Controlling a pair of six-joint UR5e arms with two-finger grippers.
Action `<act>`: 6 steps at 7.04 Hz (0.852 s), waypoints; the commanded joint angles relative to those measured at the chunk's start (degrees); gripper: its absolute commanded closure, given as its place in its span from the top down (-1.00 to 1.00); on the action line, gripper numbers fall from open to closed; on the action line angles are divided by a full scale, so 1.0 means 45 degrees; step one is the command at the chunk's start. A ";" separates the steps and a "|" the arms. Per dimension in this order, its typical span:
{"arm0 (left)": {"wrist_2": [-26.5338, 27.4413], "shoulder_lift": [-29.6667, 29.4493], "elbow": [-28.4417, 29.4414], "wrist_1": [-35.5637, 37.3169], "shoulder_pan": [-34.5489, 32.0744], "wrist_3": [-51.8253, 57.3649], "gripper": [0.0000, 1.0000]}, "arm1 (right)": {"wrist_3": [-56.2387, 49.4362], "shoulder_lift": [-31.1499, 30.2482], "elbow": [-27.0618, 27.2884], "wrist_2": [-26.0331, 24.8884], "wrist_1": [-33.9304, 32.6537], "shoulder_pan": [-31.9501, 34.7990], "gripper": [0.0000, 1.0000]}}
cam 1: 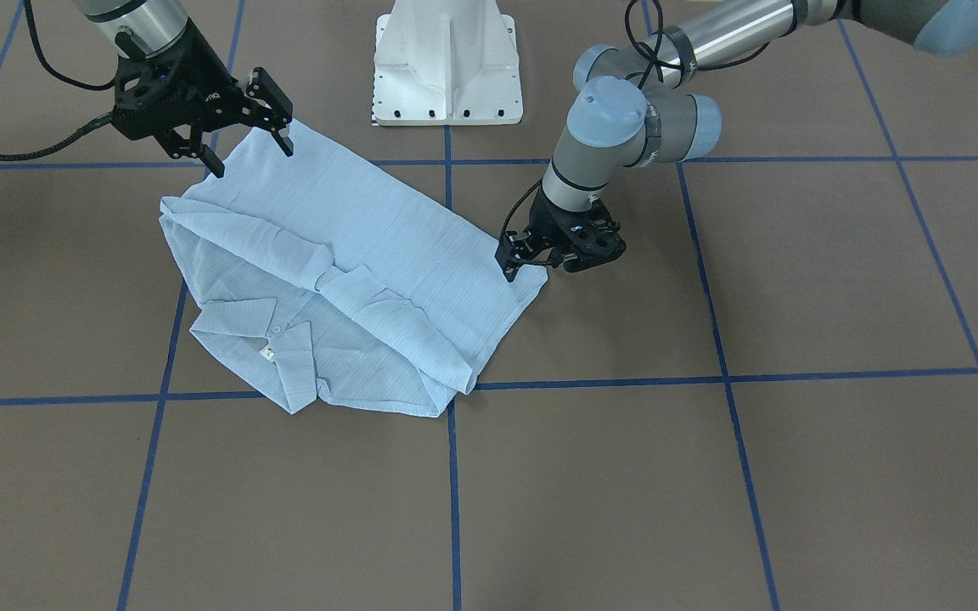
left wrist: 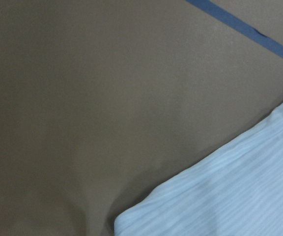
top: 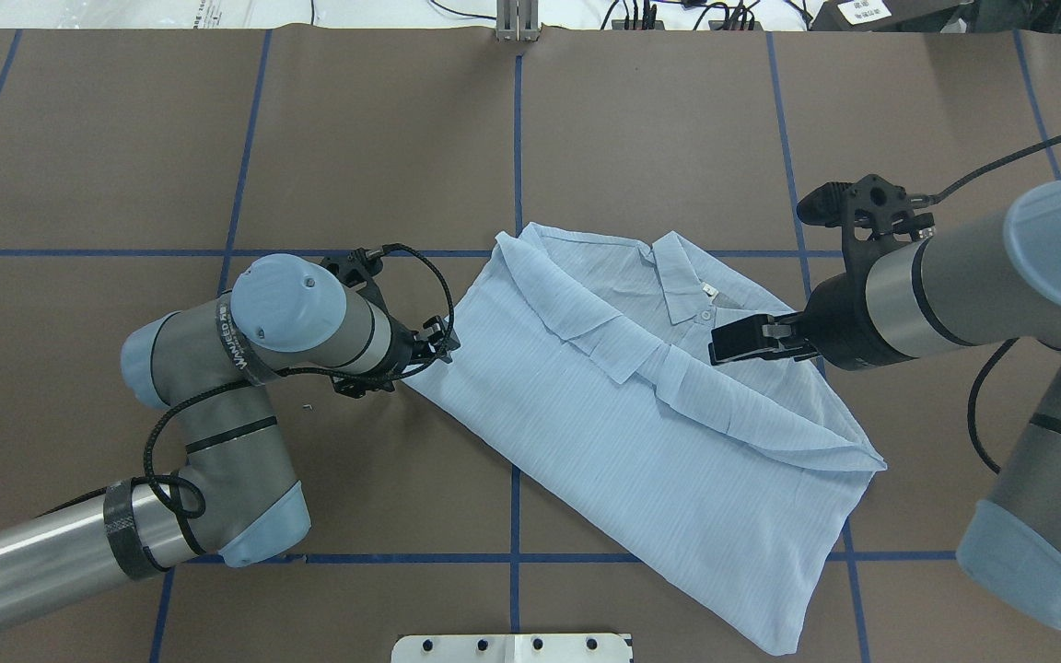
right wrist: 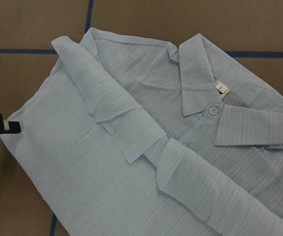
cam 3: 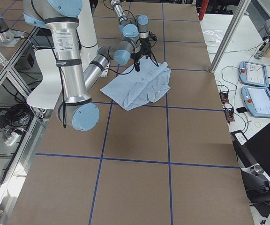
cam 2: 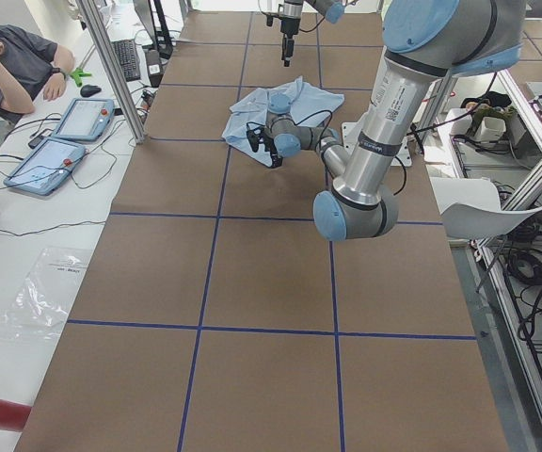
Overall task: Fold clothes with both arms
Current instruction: 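Pull the shirt edge away with the left gripper while the right holds the collar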
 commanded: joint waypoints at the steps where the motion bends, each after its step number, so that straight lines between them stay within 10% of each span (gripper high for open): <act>1: -0.0013 -0.0014 0.0004 0.0037 0.0004 0.0019 0.14 | 0.0014 -0.0041 -0.0002 0.0000 0.0000 0.0000 1.00; 5: -0.0091 -0.0072 -0.0229 0.0367 0.0004 0.0019 -1.00 | -0.0005 -0.0060 0.0037 0.0020 0.0000 0.0020 1.00; 6: -0.0130 -0.0034 -0.0404 0.0388 0.0004 0.0019 -1.00 | -0.0005 -0.0061 0.0057 0.0020 0.0019 0.0039 1.00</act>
